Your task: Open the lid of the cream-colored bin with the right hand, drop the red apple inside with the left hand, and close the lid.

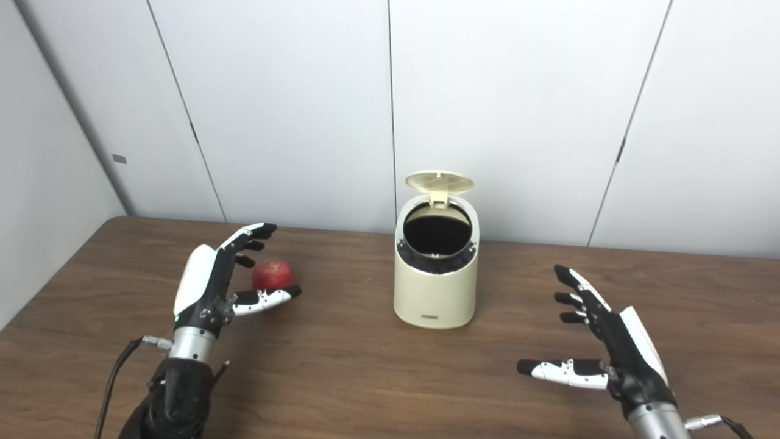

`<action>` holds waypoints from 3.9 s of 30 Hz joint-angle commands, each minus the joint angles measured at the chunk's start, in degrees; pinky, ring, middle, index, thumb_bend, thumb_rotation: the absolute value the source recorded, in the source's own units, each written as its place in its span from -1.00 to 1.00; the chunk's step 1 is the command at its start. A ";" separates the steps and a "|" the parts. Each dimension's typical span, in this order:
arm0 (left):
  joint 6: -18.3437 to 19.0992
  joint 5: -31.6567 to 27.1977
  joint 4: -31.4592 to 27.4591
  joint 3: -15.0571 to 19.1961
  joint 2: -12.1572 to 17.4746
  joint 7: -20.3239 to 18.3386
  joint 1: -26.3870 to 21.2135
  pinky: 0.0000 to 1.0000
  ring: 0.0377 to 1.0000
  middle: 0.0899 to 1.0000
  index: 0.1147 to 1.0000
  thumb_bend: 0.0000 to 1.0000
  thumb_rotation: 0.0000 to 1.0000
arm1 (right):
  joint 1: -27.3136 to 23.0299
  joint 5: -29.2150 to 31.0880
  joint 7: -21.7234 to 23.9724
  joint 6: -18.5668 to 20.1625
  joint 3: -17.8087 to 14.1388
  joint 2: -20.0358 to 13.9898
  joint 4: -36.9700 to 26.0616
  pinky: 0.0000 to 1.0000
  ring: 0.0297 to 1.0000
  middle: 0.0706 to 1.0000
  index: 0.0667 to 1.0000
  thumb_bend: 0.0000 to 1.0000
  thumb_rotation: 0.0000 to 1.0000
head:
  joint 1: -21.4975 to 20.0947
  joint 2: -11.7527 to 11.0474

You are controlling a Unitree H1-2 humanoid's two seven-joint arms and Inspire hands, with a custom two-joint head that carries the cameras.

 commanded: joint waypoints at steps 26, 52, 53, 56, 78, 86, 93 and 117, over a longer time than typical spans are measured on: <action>0.48 1.99 5.07 -1.67 3.33 6.75 -2.70 0.30 0.56 0.59 0.55 0.63 -0.71 | -0.34 -0.24 0.11 0.85 -0.24 -1.14 -3.96 0.35 0.64 0.82 0.81 0.49 -0.72 | 0.08 1.04; 3.76 3.93 12.74 -4.21 4.02 7.37 -5.32 0.32 0.59 0.61 0.59 0.65 -0.62 | 0.98 -0.61 0.92 2.02 -0.32 -2.01 -7.23 0.32 0.60 0.80 0.77 0.45 -0.76 | -0.50 1.73; 3.61 3.94 13.17 -4.31 4.09 7.50 -5.46 0.32 0.59 0.60 0.59 0.65 -0.62 | 1.07 -0.54 0.96 2.00 -0.42 -2.03 -7.28 0.32 0.60 0.80 0.77 0.45 -0.76 | -0.59 1.84; 3.34 3.74 14.89 -4.53 4.05 8.08 -6.14 0.31 0.58 0.60 0.58 0.65 -0.64 | 1.37 -0.11 0.80 1.55 -0.80 -1.94 -7.07 0.32 0.58 0.80 0.76 0.44 -0.78 | -0.63 1.93; -3.63 -2.18 19.69 -5.89 2.89 10.49 -8.14 -0.02 0.00 -0.15 0.05 0.12 -0.98 | 1.83 -1.32 1.09 3.62 -0.22 -2.07 -8.71 0.28 0.56 0.79 0.75 0.39 -0.80 | -0.55 3.01; -4.22 -1.89 20.55 -6.53 2.82 11.19 -7.98 -0.24 -0.10 -0.19 -0.13 0.05 -1.00 | 1.76 -1.62 1.33 4.97 -0.35 -2.52 -9.46 0.31 0.57 0.81 0.74 0.32 -0.79 | -0.42 3.20; -5.27 -1.34 21.03 -6.91 3.02 12.57 -7.80 -0.23 -0.08 -0.16 -0.15 0.05 -1.00 | 1.95 -1.52 0.95 4.24 -0.23 -2.31 -8.97 0.27 0.56 0.79 0.74 0.33 -0.80 | -0.38 3.05; -9.71 1.22 -1.13 -6.38 -1.99 14.36 -11.03 -0.39 -0.26 -0.20 -0.14 0.05 -1.00 | 1.69 -4.81 -0.33 2.64 2.00 -0.70 -6.30 0.31 0.57 0.76 0.73 0.36 -0.52 | -5.24 0.19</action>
